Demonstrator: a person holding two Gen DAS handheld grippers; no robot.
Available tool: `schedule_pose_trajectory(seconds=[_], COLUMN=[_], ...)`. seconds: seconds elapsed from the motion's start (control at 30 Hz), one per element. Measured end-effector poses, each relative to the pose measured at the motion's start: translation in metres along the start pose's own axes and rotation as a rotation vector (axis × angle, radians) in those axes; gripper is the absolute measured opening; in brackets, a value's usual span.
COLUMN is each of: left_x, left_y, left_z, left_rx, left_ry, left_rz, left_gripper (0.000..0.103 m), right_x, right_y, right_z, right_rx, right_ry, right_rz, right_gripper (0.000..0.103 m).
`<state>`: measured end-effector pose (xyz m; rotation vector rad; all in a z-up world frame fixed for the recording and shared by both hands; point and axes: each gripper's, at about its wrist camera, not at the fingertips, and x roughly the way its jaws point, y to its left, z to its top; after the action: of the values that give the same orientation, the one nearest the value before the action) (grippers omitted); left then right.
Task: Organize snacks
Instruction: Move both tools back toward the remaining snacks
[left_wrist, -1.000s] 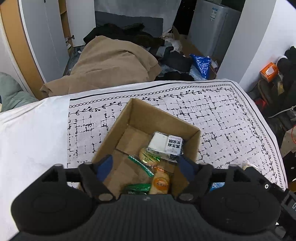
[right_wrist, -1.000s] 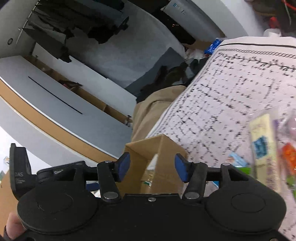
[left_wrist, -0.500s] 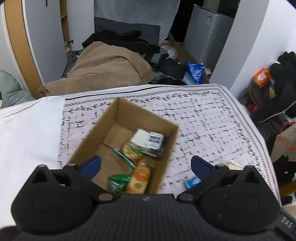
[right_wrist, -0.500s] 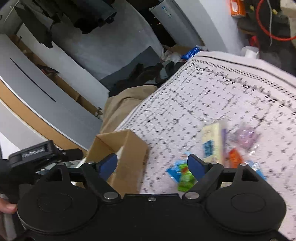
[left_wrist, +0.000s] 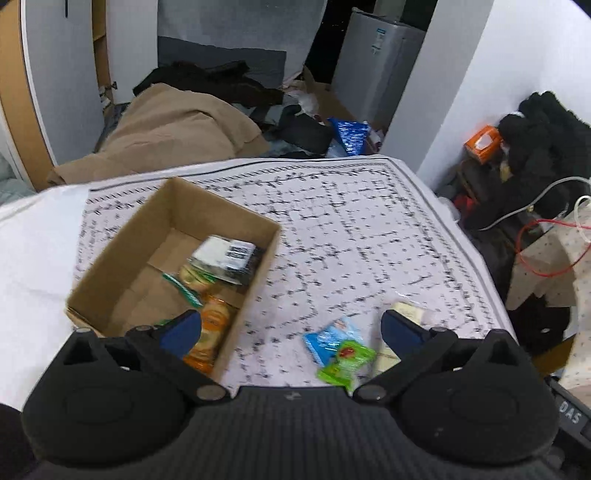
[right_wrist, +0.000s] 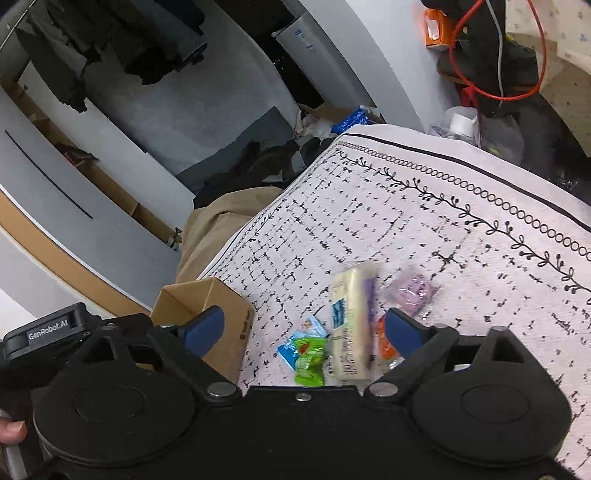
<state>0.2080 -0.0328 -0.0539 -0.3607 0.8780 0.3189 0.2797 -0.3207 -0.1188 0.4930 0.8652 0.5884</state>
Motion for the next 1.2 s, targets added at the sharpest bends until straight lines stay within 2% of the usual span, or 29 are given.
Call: schedule_pose_trajectory(seconds=[0.17, 0.4, 0.5, 0.7, 0.9, 1.03, 1.2], left_x=[-0.003, 0.005, 0.013, 0.037, 0.052, 0.067, 0.086], left_y=[-0.016, -0.046, -0.057, -0.064, -0.069, -0.071, -0.072], left_z=[-0.006, -0.012, -0.016, -0.029, -0.038, -0.043, -0.049], left_rx=[-0.001, 0.036, 0.053, 0.004, 0.003, -0.012, -0.025], left_ry=[-0.023, 0.001, 0.031, 0.116, 0.127, 0.138, 0.152], left_rz=[0.002, -0.001, 0.009, 0.022, 0.040, 0.050, 0.059], left_gripper=[0.103, 0.103, 0.103, 0.103, 0.102, 0.099, 0.088], right_x=[-0.003, -0.014, -0.015, -0.008, -0.001, 0.005, 0.016], right_y=[-0.016, -0.039, -0.052, -0.070, -0.080, -0.084, -0.086], right_z=[0.004, 0.008, 0.009, 0.007, 0.003, 0.000, -0.005], right_rx=[0.018, 0.034, 0.056, 0.087, 0.096, 0.100, 0.075], right_ry=[0.009, 0.005, 0.004, 0.019, 0.045, 0.069, 0.107], right_rz=[0.016, 0.045, 0.035, 0.020, 0.009, 0.008, -0.001], right_gripper=[0.098, 0.098, 0.098, 0.097, 0.093, 0.092, 0.089])
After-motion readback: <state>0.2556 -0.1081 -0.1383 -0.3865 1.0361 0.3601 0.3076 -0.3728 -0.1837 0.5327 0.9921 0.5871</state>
